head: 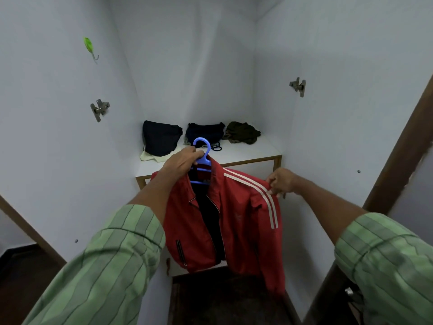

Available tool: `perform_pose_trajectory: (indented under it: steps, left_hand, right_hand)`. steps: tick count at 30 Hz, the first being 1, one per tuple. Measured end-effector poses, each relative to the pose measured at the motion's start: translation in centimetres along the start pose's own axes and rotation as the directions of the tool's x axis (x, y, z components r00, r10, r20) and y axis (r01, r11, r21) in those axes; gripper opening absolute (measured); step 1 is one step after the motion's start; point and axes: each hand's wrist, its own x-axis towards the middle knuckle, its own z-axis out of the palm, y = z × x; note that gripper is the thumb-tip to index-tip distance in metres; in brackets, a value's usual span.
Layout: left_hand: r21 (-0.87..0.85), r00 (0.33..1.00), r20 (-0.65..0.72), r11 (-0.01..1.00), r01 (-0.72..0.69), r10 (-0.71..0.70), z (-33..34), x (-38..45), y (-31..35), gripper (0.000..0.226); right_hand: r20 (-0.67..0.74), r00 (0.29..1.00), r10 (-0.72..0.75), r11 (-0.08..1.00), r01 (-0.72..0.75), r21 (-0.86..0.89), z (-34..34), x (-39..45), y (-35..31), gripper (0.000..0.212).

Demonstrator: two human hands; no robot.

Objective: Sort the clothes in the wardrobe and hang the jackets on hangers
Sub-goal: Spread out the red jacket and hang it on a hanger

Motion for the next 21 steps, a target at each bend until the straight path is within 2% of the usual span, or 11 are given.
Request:
perform_pose_trajectory:
  steps: [4, 7, 10, 11, 13, 15, 17, 19, 21]
  left_hand:
    - [-0.003, 1.000, -0.011, 1.000, 0.008, -0.008, -0.1, 0.1, -0.1, 0.033]
    - [0.046, 0.992, -0.102, 0.996, -0.072, 0.076, -1.3, 0.5, 1.0, 0.021]
    - [0.097, 0.981, -0.165, 0.991, -0.087, 0.102, -1.4, 1.4, 2.1, 0.022]
    - [0.102, 0.983, -0.153, 0.991, -0.081, 0.096, -1.1, 1.7, 2.3, 0.023]
    - [0.055, 0.983, -0.160, 0.995, -0.081, 0.088, 0.3, 3.1, 2.1, 0.023]
    - [0.053, 0.985, -0.152, 0.996, -0.073, 0.080, 1.0, 4.0, 2.9, 0.024]
    - [-0.065, 0.988, -0.151, 0.997, -0.031, 0.021, 1.1, 4.8, 4.3, 0.022]
    - [-0.141, 0.995, -0.103, 0.990, -0.028, 0.013, 1.1, 5.4, 5.8, 0.020]
    - [-0.216, 0.995, -0.104, 0.976, -0.025, 0.003, 1.1, 5.9, 6.3, 0.017]
  right_hand:
    - [-0.066, 0.996, 0.054, 0.971, -0.037, 0.234, -0.9, 0.6, 0.5, 0.008]
    - [-0.098, 0.990, 0.098, 0.961, -0.068, 0.269, -1.1, 1.3, 1.1, 0.008]
    - [-0.168, 0.984, 0.059, 0.995, -0.044, 0.090, -0.4, 2.0, 0.7, 0.018]
    - [-0.228, 0.974, 0.002, 0.999, 0.009, 0.048, -0.2, 2.1, 0.1, 0.022]
    - [-0.323, 0.939, -0.116, 0.986, 0.148, 0.078, 0.2, 2.4, -1.8, 0.027]
    - [-0.321, 0.919, -0.227, 0.960, 0.266, 0.083, 0.6, 2.7, -4.3, 0.025]
    - [-0.288, 0.899, -0.330, 0.937, 0.350, 0.020, 1.5, 3.2, -6.8, 0.027]
    - [-0.328, 0.873, -0.361, 0.927, 0.375, -0.023, 2.8, 4.3, -8.7, 0.025]
    - [-0.416, 0.860, -0.294, 0.949, 0.313, -0.025, 4.0, 5.4, -9.8, 0.025]
